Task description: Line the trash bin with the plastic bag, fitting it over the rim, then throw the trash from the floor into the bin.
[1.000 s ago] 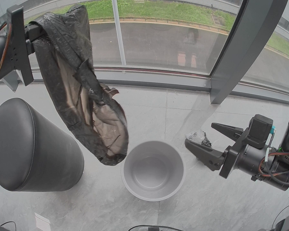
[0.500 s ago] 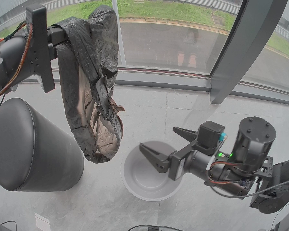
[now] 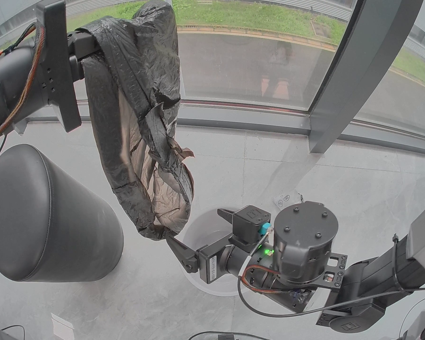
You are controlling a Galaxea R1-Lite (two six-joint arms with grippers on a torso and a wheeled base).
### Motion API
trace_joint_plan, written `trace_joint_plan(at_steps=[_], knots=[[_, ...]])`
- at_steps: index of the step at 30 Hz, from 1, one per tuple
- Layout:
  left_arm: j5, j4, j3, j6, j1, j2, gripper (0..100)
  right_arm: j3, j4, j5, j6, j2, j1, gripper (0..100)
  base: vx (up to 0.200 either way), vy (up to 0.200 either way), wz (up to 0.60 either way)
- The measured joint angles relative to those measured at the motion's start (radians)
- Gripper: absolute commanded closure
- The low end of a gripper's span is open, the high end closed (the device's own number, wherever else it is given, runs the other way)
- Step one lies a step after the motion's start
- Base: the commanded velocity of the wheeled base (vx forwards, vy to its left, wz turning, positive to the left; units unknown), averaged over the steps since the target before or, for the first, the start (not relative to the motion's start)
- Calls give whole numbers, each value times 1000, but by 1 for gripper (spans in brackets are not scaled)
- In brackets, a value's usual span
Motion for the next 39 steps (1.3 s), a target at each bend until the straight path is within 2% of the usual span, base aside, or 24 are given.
trace_joint_plan(at_steps=[6,9,22,35,39], knots=[[-16,-3,9,-5,-1,-17,100,-64,-47,-79,-4,70,3,0,0,0,0],[-29,-2,12,-19,-1,-29,100,-101,-55,-97,-7,104,3,0,0,0,0],[-53,-4,32,-32,-1,-67,100,-236,-51,-103,-19,212,0,0,0,0,0],[-56,-4,36,-36,-1,-72,100,-297,-53,-104,-42,274,-1,0,0,0,0],[-79,-4,37,-47,-2,-72,100,-307,-58,-104,-50,287,3,0,0,0,0]])
